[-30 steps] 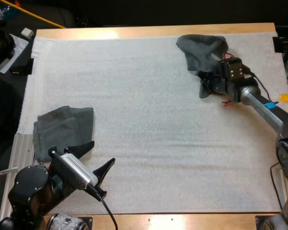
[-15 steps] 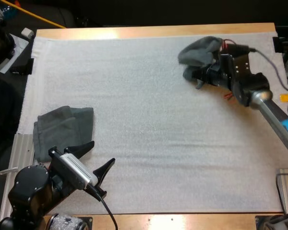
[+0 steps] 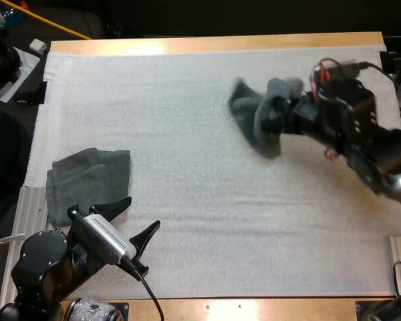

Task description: Pick towel from pile, fold and stack

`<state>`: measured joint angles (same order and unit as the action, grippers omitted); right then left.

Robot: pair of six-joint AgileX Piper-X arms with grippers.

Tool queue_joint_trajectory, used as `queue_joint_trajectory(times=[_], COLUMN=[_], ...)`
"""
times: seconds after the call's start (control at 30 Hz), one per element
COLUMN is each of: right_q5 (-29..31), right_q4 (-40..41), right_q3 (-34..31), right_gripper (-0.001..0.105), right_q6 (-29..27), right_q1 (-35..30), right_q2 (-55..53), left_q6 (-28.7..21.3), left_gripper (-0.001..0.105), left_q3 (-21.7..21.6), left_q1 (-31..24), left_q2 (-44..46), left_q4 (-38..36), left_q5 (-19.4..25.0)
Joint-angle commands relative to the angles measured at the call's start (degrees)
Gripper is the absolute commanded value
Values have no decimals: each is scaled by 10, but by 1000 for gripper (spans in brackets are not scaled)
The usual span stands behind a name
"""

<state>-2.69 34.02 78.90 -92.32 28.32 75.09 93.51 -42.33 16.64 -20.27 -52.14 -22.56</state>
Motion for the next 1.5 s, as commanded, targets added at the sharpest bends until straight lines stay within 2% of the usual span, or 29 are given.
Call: queue_joint_trajectory(times=[0.0,0.33,0.5,0.67,0.93,1.0,1.07,1.17,1.23,1.27,1.33,1.47], right_q5=[2,-12,16,61,99,103,104,101,102,103,106,108], right_q4=[70,246,223,142,49,44,44,49,44,47,63,109], right_q3=[6,11,-27,-74,-65,-63,-60,-52,-53,-44,-42,-36], right_gripper=[1,1,1,0,1,7,23,60,57,76,77,61], right_q6=[2,50,48,46,46,47,46,44,52,55,54,48], right_q1=[29,151,164,163,119,107,94,79,78,67,64,64], right_q2=[-50,-101,-90,-44,53,66,76,79,74,76,69,52], left_q6=[8,11,8,8,9,9,10,11,10,12,12,11], left_gripper=[61,61,61,61,62,62,62,62,62,62,62,62], left_q3=[-3,-3,-4,-3,-3,-4,-4,-3,-3,-3,-4,-4], left_q1=[3,4,2,2,2,2,3,3,4,2,3,4], left_q2=[-1,1,1,0,0,-2,-1,1,-2,-3,-2,-1], left_q4=[6,3,5,4,1,2,1,-1,2,1,1,1], left_q5=[-5,-5,-4,-4,-4,-4,-4,-4,-4,-5,-5,-5])
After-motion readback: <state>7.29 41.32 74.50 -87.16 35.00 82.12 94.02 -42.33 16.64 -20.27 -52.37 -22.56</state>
